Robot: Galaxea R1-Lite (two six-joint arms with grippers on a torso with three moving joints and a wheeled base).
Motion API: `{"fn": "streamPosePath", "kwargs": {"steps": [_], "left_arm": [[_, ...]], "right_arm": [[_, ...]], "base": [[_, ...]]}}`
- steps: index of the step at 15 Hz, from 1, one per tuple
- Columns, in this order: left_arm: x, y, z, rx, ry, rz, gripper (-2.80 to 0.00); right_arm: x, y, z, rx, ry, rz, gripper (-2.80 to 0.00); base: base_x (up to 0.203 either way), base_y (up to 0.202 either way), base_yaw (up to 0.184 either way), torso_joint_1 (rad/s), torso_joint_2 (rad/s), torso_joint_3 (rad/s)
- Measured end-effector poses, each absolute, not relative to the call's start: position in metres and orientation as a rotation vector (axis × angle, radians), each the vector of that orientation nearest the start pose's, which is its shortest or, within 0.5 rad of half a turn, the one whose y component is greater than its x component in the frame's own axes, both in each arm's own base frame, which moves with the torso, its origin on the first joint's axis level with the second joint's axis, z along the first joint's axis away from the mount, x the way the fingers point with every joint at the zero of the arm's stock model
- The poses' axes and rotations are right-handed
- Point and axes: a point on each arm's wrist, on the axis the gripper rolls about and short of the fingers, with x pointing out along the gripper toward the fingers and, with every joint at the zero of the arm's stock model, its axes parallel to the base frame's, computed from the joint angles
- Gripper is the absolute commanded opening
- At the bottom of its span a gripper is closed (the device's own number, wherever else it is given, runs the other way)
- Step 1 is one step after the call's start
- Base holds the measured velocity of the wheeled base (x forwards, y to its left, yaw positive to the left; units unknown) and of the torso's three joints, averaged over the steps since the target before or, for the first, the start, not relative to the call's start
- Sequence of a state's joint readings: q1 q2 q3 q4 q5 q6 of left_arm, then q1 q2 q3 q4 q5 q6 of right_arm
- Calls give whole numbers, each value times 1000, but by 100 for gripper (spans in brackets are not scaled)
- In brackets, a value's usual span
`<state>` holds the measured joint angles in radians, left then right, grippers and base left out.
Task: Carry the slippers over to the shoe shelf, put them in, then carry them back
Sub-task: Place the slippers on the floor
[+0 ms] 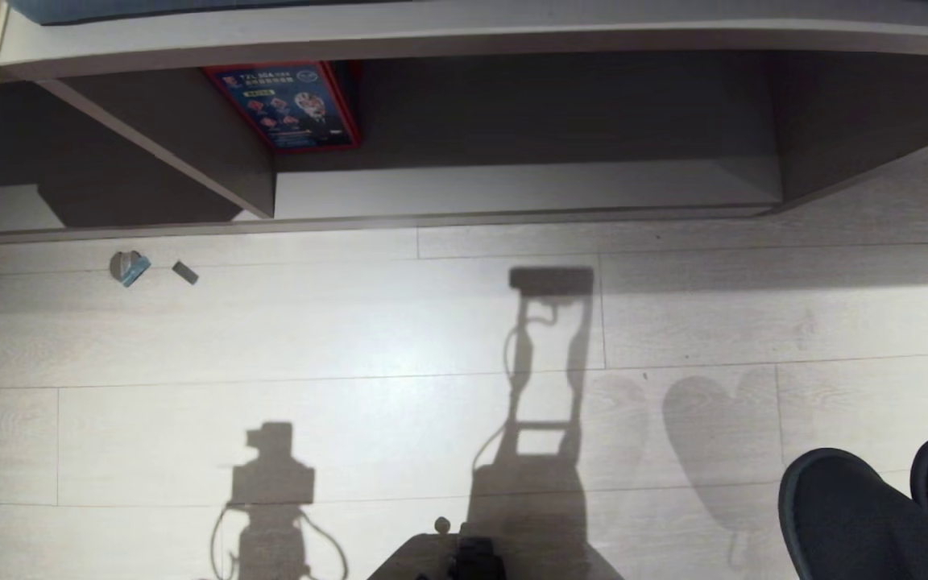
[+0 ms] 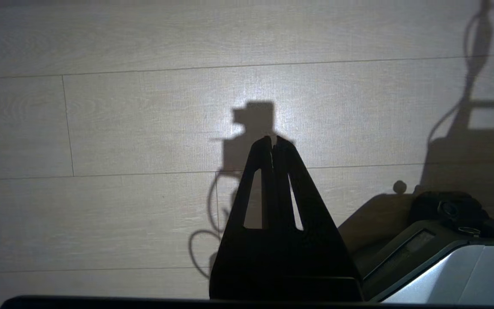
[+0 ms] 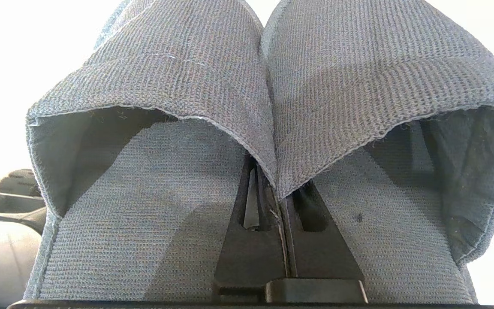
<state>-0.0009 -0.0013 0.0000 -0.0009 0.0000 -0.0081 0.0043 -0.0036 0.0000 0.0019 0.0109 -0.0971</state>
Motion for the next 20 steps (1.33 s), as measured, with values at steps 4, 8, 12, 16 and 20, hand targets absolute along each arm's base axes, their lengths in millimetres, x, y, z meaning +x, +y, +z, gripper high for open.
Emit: {"fn": "streamPosePath", "kwargs": {"steps": [4, 8, 12, 16, 20], "left_arm": [[-23, 0, 76, -8, -2, -1, -280], [-23, 0, 76, -8, -2, -1, -280], [-23, 0, 76, -9, -2, -1, -280], [-23, 0, 76, -9, -3, -1, -280], [-23, 0, 76, -9, -3, -1, -280]], "right_arm": [[-23, 0, 75, -99, -2, 15, -280], [-23, 0, 75, -98, -1, 15, -280], [-23, 0, 75, -97, -1, 15, -280], [-23, 0, 75, -96, 0, 14, -280], [-23, 0, 75, -84, 0, 14, -280]], "base": [[0, 0, 0, 2, 3, 202], [0, 0, 0, 3, 2, 198], [0, 0, 0, 4, 4, 203], [0, 0, 0, 2, 2, 199], [0, 0, 0, 1, 5, 203]]}}
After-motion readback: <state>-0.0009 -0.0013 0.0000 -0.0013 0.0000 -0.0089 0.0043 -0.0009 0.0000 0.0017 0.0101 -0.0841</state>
